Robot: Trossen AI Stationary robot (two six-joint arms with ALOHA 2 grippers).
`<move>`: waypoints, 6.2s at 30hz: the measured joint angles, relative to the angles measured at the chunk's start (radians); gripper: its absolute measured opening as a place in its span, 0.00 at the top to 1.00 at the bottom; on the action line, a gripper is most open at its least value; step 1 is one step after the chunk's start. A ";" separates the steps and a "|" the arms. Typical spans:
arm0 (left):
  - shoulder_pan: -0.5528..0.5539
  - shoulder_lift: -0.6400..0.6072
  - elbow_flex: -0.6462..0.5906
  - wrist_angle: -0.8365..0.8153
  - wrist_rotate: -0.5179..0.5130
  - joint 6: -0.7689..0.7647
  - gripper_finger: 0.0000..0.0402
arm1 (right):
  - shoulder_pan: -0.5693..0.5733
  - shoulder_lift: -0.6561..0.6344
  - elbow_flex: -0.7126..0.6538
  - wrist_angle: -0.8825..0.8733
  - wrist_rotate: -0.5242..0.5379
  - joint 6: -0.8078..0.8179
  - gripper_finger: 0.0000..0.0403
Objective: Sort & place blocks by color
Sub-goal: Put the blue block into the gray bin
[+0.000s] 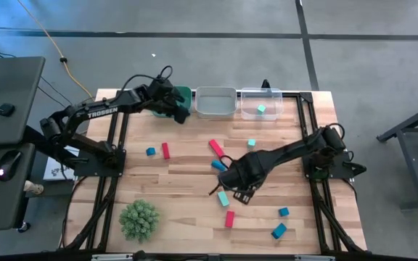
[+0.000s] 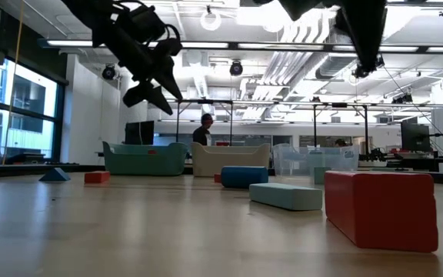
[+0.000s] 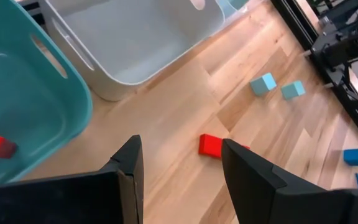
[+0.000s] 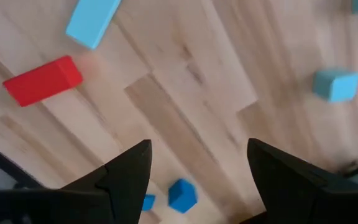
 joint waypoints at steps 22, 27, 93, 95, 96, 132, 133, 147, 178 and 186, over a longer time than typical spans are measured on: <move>-0.004 0.001 0.000 -0.001 0.000 0.000 0.66 | 0.211 0.000 -0.052 -0.073 0.165 0.546 0.37; -0.004 0.001 0.000 -0.001 0.000 0.004 0.66 | 0.236 0.000 -0.137 -0.075 0.096 0.602 0.37; -0.003 0.002 0.000 -0.001 -0.008 0.008 0.66 | 0.507 -0.342 -0.871 0.711 -0.049 1.222 0.39; -0.004 0.002 0.000 -0.001 -0.008 0.008 0.66 | 0.507 -0.328 -0.871 0.712 -0.065 1.212 0.42; -0.003 0.002 0.000 -0.001 -0.008 0.008 0.66 | 0.507 -0.319 -0.871 0.717 -0.073 1.202 0.43; -0.004 0.002 0.000 0.000 -0.011 0.008 0.66 | 0.506 -0.278 -0.871 0.791 -0.049 1.171 0.73; -0.003 0.002 0.000 0.000 -0.011 0.008 0.66 | 0.504 -0.291 -0.871 0.799 -0.029 1.171 0.73; -0.003 0.002 0.000 0.000 -0.011 0.000 0.66 | 0.312 -0.508 -0.871 0.847 0.310 0.923 0.73; -0.004 0.002 0.000 0.082 -0.009 0.000 0.66 | -0.578 -0.601 -0.871 1.370 0.141 -0.081 0.73; -0.004 0.002 0.000 0.139 -0.010 0.026 0.66 | -0.697 -0.601 -0.871 1.584 0.169 -0.220 0.73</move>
